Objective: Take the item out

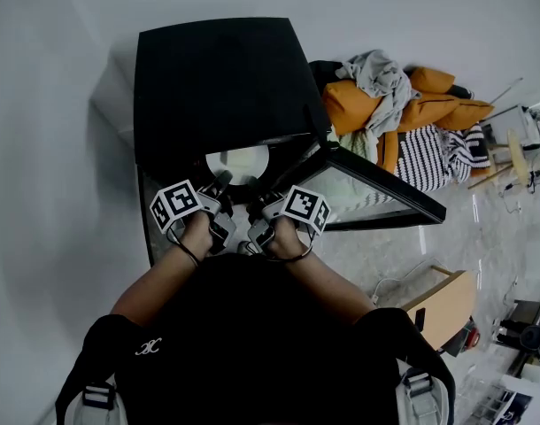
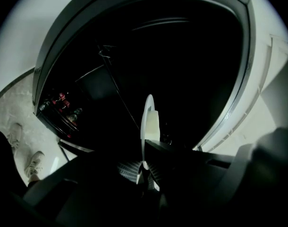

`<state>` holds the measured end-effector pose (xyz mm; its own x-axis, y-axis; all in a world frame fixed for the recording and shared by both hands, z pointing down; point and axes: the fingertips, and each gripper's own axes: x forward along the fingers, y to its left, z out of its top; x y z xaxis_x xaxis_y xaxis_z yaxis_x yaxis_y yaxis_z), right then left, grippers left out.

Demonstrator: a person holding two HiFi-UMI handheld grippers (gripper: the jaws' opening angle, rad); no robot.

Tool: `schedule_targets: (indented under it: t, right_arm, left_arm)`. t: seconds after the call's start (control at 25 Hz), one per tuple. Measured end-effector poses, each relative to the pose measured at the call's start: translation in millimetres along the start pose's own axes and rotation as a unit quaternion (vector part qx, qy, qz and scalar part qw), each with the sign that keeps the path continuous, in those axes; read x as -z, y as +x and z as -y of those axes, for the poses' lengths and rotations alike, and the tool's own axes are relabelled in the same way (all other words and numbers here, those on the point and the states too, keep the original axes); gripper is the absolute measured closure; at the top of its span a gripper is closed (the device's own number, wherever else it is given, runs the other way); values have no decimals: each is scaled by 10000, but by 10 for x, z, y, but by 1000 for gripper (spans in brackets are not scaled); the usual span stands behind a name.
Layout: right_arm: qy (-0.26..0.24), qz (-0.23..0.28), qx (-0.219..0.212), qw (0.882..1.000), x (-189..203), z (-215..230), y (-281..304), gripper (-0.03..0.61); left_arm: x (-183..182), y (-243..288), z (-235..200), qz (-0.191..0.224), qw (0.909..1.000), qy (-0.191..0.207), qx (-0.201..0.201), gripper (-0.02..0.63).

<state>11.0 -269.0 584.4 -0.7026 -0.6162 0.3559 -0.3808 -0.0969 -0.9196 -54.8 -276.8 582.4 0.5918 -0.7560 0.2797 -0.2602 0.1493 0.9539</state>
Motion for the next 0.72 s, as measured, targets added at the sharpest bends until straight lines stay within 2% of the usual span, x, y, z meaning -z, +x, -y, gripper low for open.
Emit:
schedule_targets:
  t: [0.12, 0.36, 0.48, 0.6, 0.68, 0.72]
  right_arm:
    - [-31, -71, -35, 10000, 69, -31, 2, 535]
    - [-23, -121, -228, 9997, 154, -55, -74, 535]
    - [-198, -94, -279, 9994, 148, -84, -167, 535]
    - [-781, -27, -161, 9968, 130, -118, -269, 537]
    - [-1423, 133, -8, 9897, 100, -162, -347, 541]
    - [-1780, 259, 78, 9837, 73, -189, -389, 569]
  left_arm:
    - [-12, -68, -18, 52, 9999, -142, 21, 592]
    - [-6, -121, 25, -83, 9999, 36, 126, 595]
    - [-23, -173, 32, -48, 9998, -95, 152, 595]
    - [-40, -227, -13, -25, 9995, -274, 132, 595]
    - [-43, -265, -37, -37, 9993, -349, 128, 595]
    - [-38, -283, -42, -57, 9992, -363, 139, 594]
